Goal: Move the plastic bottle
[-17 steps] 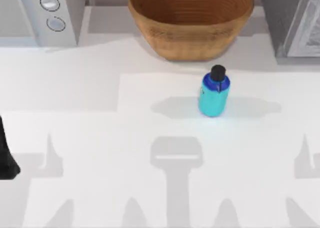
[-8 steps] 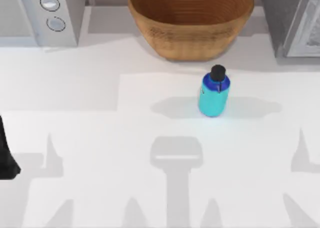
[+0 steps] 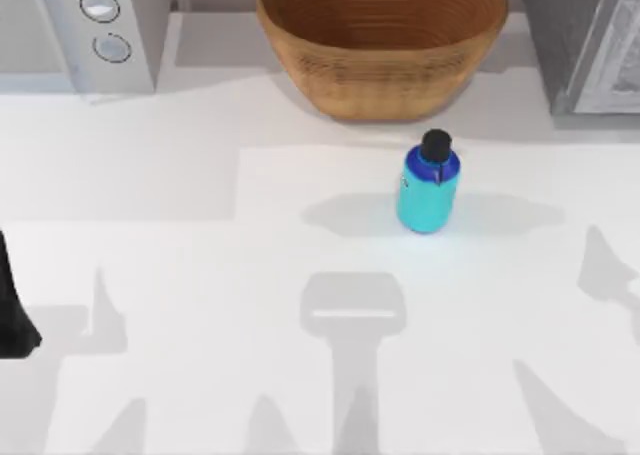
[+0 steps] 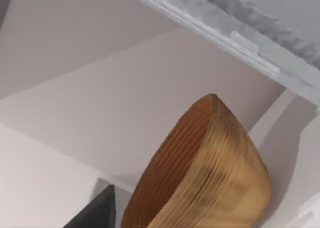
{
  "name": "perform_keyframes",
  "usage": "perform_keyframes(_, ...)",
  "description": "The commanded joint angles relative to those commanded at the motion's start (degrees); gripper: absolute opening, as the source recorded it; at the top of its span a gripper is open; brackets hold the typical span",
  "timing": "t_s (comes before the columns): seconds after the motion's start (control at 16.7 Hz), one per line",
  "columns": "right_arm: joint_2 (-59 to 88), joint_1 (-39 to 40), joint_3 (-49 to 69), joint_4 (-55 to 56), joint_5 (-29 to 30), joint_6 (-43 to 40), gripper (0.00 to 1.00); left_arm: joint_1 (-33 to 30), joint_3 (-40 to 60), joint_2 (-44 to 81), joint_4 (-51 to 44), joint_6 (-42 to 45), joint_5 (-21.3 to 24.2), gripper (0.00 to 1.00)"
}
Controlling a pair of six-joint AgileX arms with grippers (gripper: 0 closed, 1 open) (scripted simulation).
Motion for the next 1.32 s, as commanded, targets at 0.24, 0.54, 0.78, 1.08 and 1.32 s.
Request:
perform_keyframes(0.24, 11.1, 1.08, 2.22, 9.04, -2.86, 31.73, 1.0, 0.0, 0.0, 0.0, 0.0, 0.0, 0.0, 1.0)
perform_keyframes(0.54, 26.88, 2.55, 5.21, 21.6, -6.83, 76.34, 1.0, 0.0, 0.0, 0.0, 0.0, 0.0, 0.0, 1.0)
perform_keyframes(0.78, 40.36, 3.75, 7.62, 32.09, -10.16, 114.14, 1.0, 0.0, 0.0, 0.0, 0.0, 0.0, 0.0, 1.0)
perform_keyframes(1.08, 57.35, 5.2, 10.5, 45.06, -14.27, 161.48, 1.0, 0.0, 0.0, 0.0, 0.0, 0.0, 0.0, 1.0)
perform_keyframes(1.32, 70.36, 6.27, 12.61, 54.83, -17.37, 197.54, 1.0, 0.0, 0.0, 0.0, 0.0, 0.0, 0.0, 1.0)
